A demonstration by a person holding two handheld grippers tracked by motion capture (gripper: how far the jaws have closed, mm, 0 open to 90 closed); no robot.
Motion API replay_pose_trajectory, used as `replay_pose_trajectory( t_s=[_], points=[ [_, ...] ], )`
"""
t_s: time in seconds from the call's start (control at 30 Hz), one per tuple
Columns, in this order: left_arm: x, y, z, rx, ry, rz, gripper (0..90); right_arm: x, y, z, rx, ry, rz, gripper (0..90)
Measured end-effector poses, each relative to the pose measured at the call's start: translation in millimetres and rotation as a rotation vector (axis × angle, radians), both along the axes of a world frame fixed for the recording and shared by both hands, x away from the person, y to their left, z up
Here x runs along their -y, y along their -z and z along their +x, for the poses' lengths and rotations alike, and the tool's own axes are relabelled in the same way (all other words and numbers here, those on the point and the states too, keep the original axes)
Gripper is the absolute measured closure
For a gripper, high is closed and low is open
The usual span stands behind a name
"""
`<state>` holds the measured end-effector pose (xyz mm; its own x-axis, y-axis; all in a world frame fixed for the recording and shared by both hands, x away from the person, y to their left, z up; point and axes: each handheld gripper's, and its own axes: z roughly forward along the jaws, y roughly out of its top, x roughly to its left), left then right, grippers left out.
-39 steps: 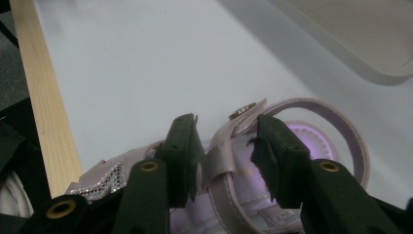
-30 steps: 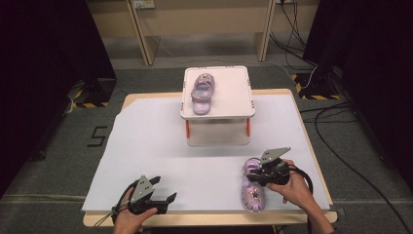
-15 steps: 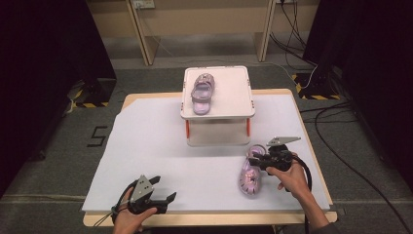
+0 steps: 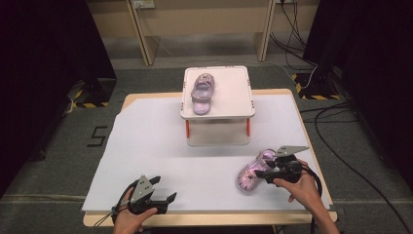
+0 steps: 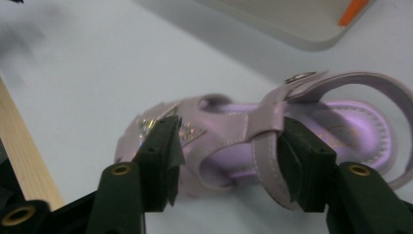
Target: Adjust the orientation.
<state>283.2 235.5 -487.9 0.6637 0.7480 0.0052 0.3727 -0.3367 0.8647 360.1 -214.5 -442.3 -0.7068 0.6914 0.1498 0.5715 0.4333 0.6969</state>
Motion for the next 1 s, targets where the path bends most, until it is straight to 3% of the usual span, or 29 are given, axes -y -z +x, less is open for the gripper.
replay_pose_trajectory(
  t_s=[0.1, 0.2, 0.37, 0.67, 0.87, 1.0],
  points=[
    [-0.1, 0.6, 0.9, -0.001, -0.004, -0.004, 16.8, -2.8, -2.6, -15.7, 0.01, -0.014, -0.066, 37.1],
    [0.0, 0.4, 0.3, 0.0, -0.002, -0.002, 16.8, -1.9, -3.5, -28.9, -0.006, -0.025, -0.099, 37.7],
    [0.4, 0.7, 0.5, 0.0, -0.002, -0.001, 16.8, -3.8, -1.7, -45.2, -0.041, -0.112, -0.036, 43.5],
    [-0.3, 0.1, 0.1, 0.0, -0.003, 0.0, 16.8, -6.6, -6.2, -51.7, -0.013, -0.128, -0.058, 41.6],
    [0.1, 0.2, 0.0, 0.0, -0.002, 0.002, 16.8, 7.3, -15.5, -57.9, 0.051, -0.095, -0.002, 41.7],
    [0.1, 0.1, -0.1, 0.001, -0.002, 0.003, 16.8, 14.9, -15.9, -56.5, 0.159, -0.054, 0.021, 41.0]
  ],
)
